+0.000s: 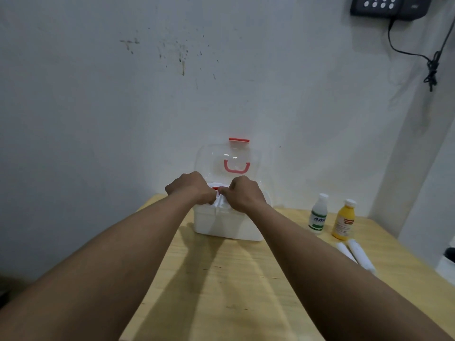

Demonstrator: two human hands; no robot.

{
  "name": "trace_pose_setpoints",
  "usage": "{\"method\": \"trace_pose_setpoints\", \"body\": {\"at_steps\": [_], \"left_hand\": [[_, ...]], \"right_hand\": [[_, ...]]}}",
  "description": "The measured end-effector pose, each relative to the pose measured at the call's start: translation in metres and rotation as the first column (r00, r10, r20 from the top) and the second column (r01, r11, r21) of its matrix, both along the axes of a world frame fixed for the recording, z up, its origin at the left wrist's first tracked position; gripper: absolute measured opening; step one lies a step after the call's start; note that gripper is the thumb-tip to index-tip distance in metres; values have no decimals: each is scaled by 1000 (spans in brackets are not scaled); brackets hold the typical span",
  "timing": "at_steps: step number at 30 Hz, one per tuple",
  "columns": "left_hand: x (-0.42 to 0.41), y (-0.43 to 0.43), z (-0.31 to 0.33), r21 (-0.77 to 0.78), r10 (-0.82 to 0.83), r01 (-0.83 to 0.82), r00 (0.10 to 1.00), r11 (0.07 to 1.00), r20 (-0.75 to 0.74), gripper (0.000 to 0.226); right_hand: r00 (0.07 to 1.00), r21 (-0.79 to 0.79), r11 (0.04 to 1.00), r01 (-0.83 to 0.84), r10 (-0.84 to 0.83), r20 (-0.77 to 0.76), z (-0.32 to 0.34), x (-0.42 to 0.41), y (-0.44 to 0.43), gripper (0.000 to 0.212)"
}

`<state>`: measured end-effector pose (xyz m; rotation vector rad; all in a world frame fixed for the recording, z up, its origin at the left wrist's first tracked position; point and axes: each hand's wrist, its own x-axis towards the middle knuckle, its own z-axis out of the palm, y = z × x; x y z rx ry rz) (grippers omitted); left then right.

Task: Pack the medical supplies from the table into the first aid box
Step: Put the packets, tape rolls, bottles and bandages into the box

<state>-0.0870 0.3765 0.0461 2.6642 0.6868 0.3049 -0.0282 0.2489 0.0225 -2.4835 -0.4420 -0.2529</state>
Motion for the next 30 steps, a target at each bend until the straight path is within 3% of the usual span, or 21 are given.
{"method": "trace_pose_setpoints", "body": {"at_steps": [5, 11, 19, 30], "left_hand": [[2, 0, -4, 18, -3, 2, 1000, 1000, 22, 37], [5, -1, -11, 109, -2, -10, 994, 994, 113, 39], [-8, -29, -11, 219, -187, 124, 937, 968, 295, 47], [-19, -129, -21, 312, -438, 339, 831, 887, 344, 45]], "right_hand": [[999, -92, 995, -38, 39, 7, -3, -1, -6, 26], [996, -138, 988, -68, 75, 45, -1, -4, -22, 34], [990, -234, 972, -28, 58, 125, 10, -12, -63, 46], [982, -242, 957, 158, -127, 139, 7, -32, -175, 44]]}}
